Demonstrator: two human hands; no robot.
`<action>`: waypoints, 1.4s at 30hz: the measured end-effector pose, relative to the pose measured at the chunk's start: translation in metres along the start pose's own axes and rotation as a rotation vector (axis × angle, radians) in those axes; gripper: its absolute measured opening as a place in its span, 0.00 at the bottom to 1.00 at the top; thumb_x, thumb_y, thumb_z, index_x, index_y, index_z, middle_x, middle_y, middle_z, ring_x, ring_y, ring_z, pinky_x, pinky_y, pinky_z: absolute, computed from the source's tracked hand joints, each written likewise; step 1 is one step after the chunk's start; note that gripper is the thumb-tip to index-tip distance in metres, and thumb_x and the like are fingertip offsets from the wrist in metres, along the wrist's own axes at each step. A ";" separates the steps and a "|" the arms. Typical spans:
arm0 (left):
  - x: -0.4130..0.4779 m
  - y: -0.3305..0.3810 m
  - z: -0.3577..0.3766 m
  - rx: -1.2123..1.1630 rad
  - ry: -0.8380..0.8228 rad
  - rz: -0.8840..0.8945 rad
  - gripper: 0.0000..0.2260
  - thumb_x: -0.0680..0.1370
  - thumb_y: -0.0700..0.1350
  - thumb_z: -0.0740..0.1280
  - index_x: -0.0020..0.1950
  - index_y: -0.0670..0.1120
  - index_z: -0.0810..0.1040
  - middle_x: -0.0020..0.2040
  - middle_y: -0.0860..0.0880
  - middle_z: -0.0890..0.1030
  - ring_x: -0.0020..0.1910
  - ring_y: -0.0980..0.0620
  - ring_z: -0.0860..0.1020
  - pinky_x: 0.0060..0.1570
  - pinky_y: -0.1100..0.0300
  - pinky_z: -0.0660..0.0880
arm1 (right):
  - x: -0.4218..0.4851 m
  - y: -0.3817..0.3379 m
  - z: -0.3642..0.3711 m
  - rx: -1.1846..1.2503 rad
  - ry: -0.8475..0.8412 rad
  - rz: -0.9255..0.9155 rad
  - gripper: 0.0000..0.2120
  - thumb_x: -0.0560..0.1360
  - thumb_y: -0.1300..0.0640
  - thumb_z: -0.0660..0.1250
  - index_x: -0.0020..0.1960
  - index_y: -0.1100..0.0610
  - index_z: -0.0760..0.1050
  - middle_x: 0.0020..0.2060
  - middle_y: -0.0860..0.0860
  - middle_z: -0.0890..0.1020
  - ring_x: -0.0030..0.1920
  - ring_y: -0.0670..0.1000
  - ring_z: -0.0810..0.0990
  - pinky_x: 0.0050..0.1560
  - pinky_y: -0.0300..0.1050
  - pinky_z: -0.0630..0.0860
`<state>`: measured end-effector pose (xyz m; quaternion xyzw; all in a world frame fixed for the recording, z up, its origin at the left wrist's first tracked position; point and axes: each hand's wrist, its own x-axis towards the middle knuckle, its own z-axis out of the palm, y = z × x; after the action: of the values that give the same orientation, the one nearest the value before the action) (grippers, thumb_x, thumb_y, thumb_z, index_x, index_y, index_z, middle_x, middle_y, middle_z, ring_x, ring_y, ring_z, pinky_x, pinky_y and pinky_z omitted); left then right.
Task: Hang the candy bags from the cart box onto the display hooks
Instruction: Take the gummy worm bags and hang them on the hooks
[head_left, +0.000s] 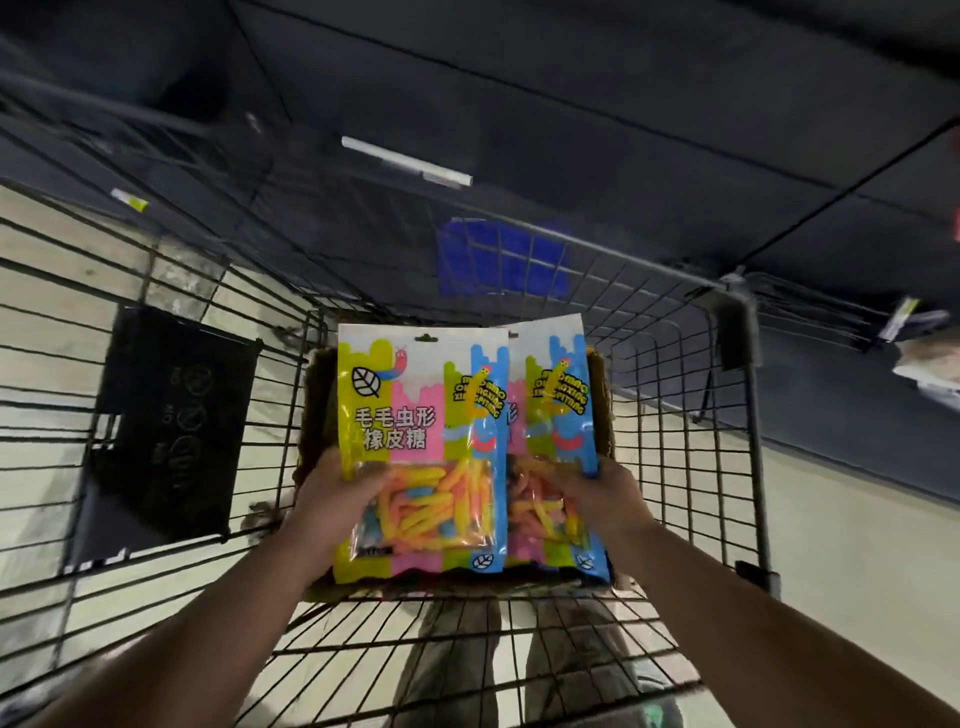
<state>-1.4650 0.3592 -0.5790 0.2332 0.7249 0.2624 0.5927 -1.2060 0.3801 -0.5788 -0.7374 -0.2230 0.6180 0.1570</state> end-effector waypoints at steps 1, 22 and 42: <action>-0.005 0.011 0.001 -0.002 -0.016 0.033 0.19 0.65 0.47 0.73 0.55 0.46 0.81 0.54 0.41 0.84 0.54 0.41 0.81 0.59 0.41 0.76 | -0.008 -0.007 -0.007 0.043 0.003 -0.018 0.13 0.68 0.55 0.77 0.49 0.59 0.82 0.43 0.55 0.86 0.44 0.58 0.84 0.52 0.58 0.80; -0.098 0.170 0.118 0.029 -0.286 0.443 0.08 0.74 0.37 0.71 0.48 0.49 0.79 0.41 0.54 0.86 0.43 0.57 0.83 0.42 0.57 0.77 | -0.180 -0.041 -0.179 0.578 0.355 -0.393 0.01 0.75 0.67 0.65 0.46 0.64 0.75 0.34 0.60 0.80 0.29 0.57 0.79 0.32 0.50 0.79; -0.336 0.120 0.450 0.196 -0.788 0.526 0.11 0.75 0.34 0.69 0.55 0.44 0.79 0.48 0.44 0.85 0.44 0.48 0.84 0.39 0.56 0.78 | -0.341 0.199 -0.459 0.863 0.886 -0.506 0.06 0.74 0.61 0.70 0.48 0.63 0.79 0.43 0.62 0.85 0.46 0.65 0.84 0.51 0.66 0.79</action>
<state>-0.9562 0.2782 -0.3240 0.5451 0.3830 0.2254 0.7109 -0.7748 0.0527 -0.3072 -0.7176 -0.0364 0.2348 0.6547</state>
